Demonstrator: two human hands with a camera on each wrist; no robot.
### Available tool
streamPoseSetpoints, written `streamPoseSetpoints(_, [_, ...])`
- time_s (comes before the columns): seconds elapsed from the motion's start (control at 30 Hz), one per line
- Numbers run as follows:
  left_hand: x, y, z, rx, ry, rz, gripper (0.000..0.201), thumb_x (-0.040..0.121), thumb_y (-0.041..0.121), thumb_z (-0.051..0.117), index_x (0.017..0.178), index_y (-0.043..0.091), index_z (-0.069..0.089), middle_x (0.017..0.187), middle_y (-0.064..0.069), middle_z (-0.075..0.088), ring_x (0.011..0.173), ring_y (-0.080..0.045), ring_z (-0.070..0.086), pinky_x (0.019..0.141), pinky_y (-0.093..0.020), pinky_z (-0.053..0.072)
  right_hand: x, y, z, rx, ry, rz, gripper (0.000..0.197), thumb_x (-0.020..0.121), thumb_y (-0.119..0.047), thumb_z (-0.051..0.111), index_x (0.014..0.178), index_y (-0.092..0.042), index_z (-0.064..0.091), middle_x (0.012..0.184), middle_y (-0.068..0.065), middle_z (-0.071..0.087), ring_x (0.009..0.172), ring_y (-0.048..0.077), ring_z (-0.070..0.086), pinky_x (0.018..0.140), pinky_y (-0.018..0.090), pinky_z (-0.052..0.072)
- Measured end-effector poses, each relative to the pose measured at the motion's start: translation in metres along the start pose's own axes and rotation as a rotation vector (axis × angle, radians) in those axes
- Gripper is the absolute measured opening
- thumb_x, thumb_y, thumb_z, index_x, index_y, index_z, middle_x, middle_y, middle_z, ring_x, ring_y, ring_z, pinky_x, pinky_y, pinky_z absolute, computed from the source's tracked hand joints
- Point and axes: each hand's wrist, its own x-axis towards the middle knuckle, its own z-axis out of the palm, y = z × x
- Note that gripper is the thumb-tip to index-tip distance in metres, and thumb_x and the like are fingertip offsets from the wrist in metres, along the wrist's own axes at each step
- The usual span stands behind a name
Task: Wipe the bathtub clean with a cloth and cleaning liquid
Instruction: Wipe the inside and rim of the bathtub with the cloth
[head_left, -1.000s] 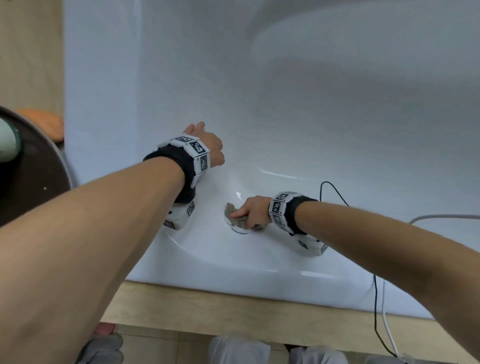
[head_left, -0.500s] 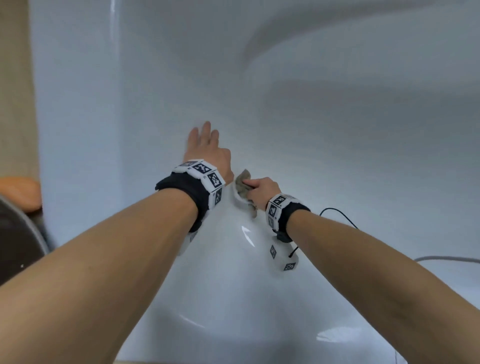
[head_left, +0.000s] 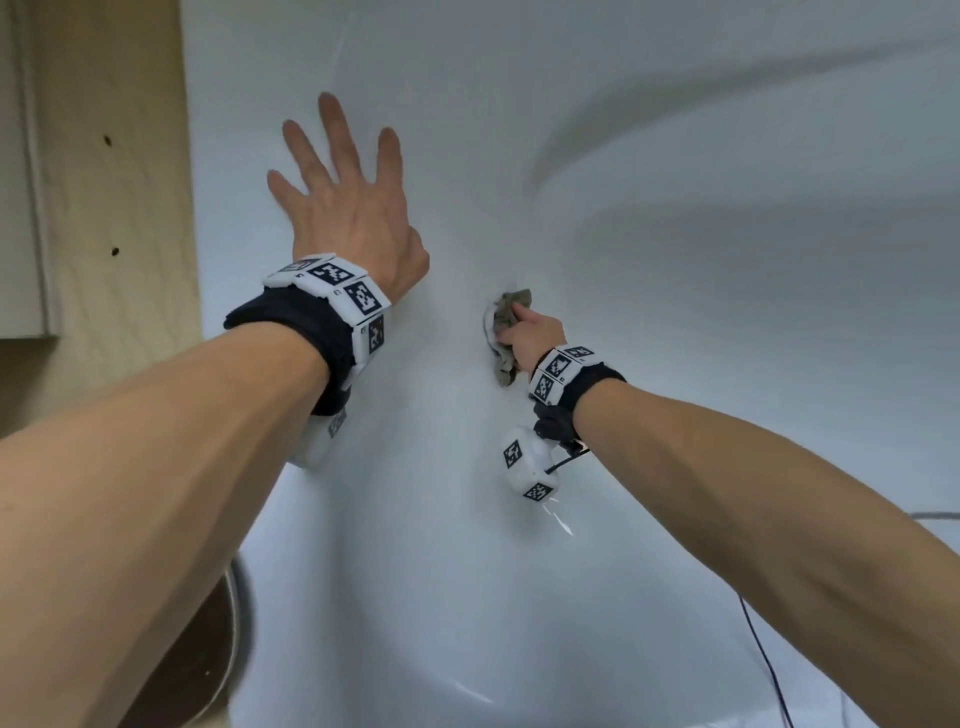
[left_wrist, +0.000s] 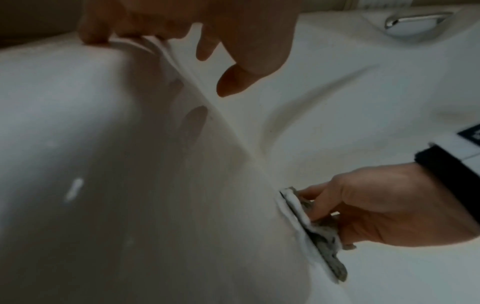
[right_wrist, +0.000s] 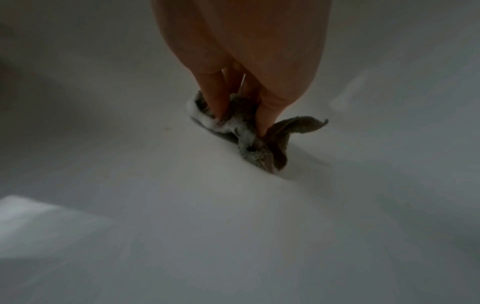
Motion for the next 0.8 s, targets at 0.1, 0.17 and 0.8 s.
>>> streamPoseSetpoints(0.1, [0.003, 0.000, -0.009, -0.052, -0.009, -0.019, 0.073, 0.082, 0.021, 0.048, 0.148, 0.019, 0.018, 0.159, -0.020, -0.003, 0.141, -0.052, 0.007, 0.105, -0.063, 0.027, -0.016, -0.026, 0.009, 0.167, 0.114, -0.110, 0.051, 0.088, 0.003, 0.054, 0.133, -0.020, 0.057, 0.118, 0.000, 0.065, 0.080, 0.008, 0.064, 0.070, 0.006, 0.050])
streamPoseSetpoints(0.17, [0.006, -0.002, -0.013, -0.061, -0.006, -0.029, 0.071, 0.081, 0.020, 0.047, 0.147, 0.021, 0.020, 0.160, -0.016, 0.002, 0.140, -0.050, 0.013, 0.100, -0.060, 0.034, -0.033, -0.036, 0.026, 0.107, 0.136, -0.199, 0.054, 0.085, -0.002, 0.055, 0.132, -0.029, 0.059, 0.127, -0.004, 0.064, 0.097, 0.012, 0.065, 0.090, 0.015, 0.050])
streamPoseSetpoints(0.8, [0.053, 0.008, -0.020, -0.114, 0.015, -0.147, 0.082, 0.087, 0.021, 0.051, 0.152, 0.036, 0.002, 0.161, -0.006, -0.007, 0.140, -0.054, 0.008, 0.106, -0.066, 0.024, 0.024, -0.127, -0.005, 0.155, 0.217, -0.196, 0.051, 0.086, -0.006, 0.056, 0.131, -0.030, 0.060, 0.116, 0.005, 0.069, 0.085, 0.018, 0.064, 0.064, 0.018, 0.047])
